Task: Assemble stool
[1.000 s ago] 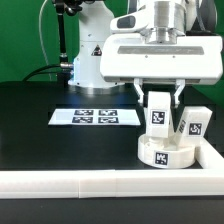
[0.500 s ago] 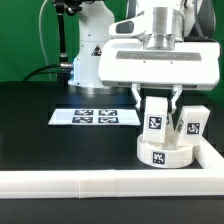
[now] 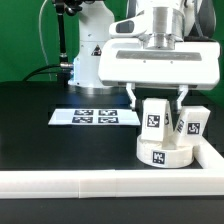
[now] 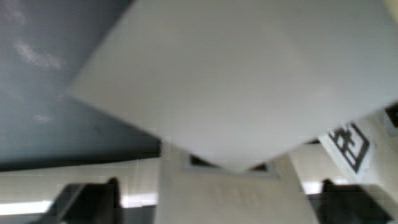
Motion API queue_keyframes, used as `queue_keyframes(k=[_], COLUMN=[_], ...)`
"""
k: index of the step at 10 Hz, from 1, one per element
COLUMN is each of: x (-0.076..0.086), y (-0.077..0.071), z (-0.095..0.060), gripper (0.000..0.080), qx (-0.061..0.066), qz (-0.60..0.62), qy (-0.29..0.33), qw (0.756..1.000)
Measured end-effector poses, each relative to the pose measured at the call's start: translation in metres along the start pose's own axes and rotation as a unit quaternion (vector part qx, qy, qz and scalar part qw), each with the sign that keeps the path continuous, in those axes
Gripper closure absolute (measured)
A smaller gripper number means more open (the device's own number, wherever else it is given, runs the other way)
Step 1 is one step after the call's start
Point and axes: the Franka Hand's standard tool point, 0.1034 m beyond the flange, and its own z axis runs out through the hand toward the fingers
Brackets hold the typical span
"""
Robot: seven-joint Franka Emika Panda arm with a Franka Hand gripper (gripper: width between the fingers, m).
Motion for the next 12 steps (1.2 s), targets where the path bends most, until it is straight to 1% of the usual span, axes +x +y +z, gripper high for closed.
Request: queue_keyframes(k=[1,2,3,5,6,9,11,12], x=[0.004,0.006,0.01,0.021,0.029,0.029,0.026,0.027], y=[0.003,0.004,0.007,0.014,0.013,0.013,0.013,0.013], z=[-0.002,-0.002,-0.005,-0.01,-0.01,-0.01,-0.008,-0.008], gripper=[0.018,0.018,0.0156,0.0151,0.015,0.015,0.015,0.015], qx=[-0.001,-0.001,-0.001,0.001,0.002,0.002,0.003,0.003], qz=[-0.003,-0.005,-0.008,-0.005,-0.008,-0.009,-0.007,-0.003], qy=[0.003,0.003,0.003,-0.005,-0.008,-0.007,-0.025,-0.024], qw=[1.0,1.0,1.0,1.0,1.0,1.0,1.0,1.0])
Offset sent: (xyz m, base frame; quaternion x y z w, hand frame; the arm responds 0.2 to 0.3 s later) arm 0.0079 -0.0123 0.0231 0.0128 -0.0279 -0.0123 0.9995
